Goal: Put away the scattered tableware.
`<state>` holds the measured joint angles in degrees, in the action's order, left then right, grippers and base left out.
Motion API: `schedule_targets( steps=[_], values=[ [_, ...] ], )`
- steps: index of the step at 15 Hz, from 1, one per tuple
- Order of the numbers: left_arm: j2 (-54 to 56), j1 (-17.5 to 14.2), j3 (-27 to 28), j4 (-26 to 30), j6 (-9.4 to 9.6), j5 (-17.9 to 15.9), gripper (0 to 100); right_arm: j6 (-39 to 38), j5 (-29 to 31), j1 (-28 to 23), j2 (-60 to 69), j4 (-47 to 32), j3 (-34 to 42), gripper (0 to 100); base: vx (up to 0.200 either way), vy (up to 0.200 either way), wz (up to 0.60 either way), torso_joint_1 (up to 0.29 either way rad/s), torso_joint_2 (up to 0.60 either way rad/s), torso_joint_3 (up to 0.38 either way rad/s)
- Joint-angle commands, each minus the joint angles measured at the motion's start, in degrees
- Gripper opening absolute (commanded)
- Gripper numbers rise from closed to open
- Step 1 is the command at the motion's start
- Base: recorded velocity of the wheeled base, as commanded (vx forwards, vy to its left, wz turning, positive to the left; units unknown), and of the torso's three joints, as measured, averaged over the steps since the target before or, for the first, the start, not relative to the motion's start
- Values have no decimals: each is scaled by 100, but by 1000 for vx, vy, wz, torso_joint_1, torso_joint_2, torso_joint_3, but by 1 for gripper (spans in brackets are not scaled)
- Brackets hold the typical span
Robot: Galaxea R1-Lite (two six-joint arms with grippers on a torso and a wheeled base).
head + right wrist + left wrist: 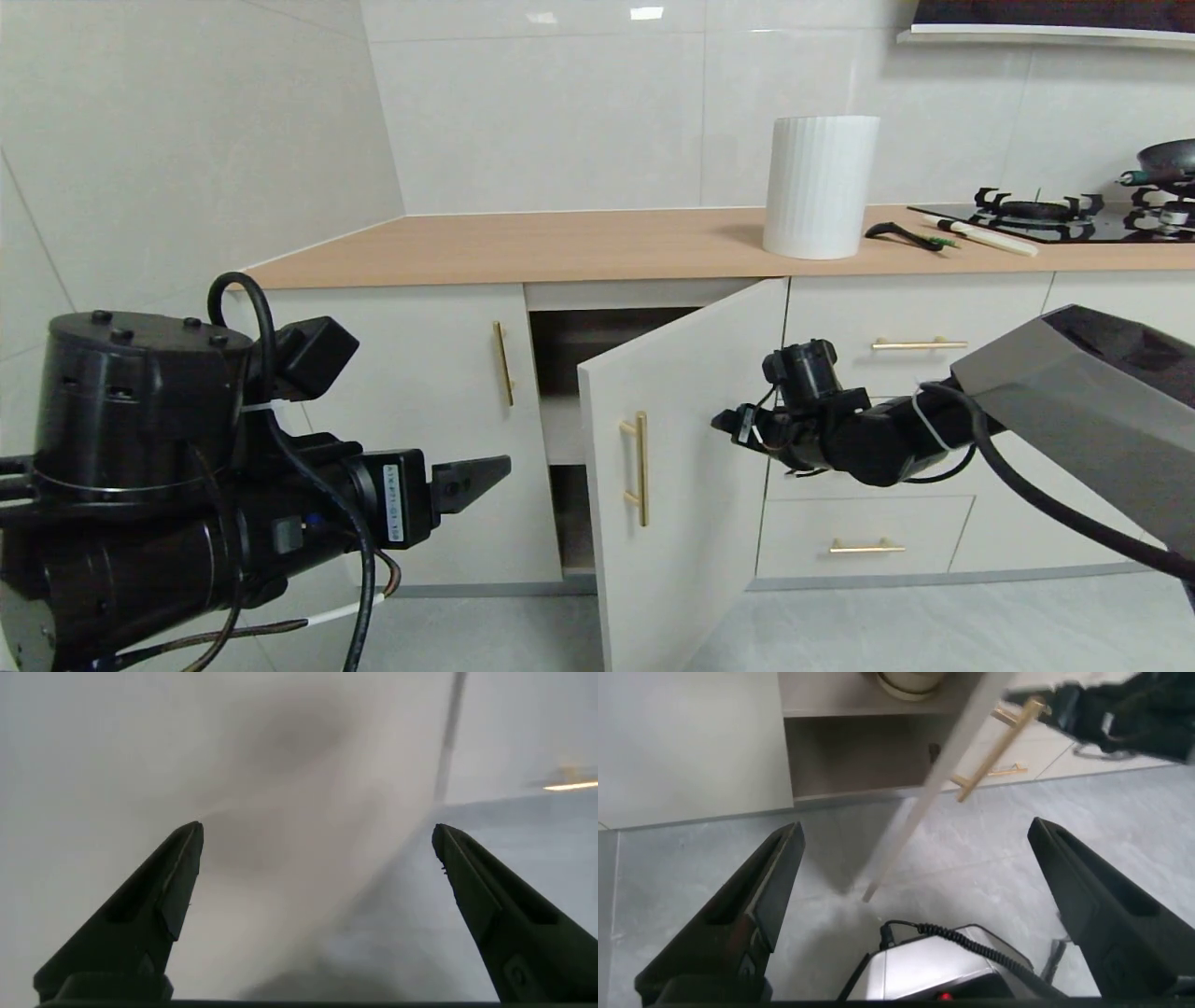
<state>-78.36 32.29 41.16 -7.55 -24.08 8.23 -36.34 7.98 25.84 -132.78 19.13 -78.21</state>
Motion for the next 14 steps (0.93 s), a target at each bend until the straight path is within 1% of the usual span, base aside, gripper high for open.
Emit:
schedule_targets(
  steps=[1,5,6,8,11,12,14],
  values=[
    [5,-4,-2,-10,-1,3,100,-453,45,44,-477,-5,-616,100,0,0,0,0,0,0],
    [-4,-4,7,-19,-1,3,100,-1059,116,-9,-934,-32,-1389,100,0,0,0,0,0,0],
    [-4,-4,-2,-19,-1,12,100,-1165,186,-9,-1066,-49,-1592,100,0,0,0,0,0,0],
    [-4,5,-2,-19,-1,12,100,-1182,520,-88,-1400,-146,-2031,100,0,0,0,0,0,0],
    [-4,-4,-2,-19,-1,12,100,-1376,775,-255,-1628,-401,-2558,100,0,0,0,0,0,0],
    [-13,-4,-2,-19,-1,12,100,-1455,880,-361,-1778,-638,-2892,100,0,0,0,0,0,0],
    [-4,-4,-2,-19,-1,12,100,-1560,1056,-457,-1962,-893,-3270,100,0,0,0,0,0,0]
  ],
)
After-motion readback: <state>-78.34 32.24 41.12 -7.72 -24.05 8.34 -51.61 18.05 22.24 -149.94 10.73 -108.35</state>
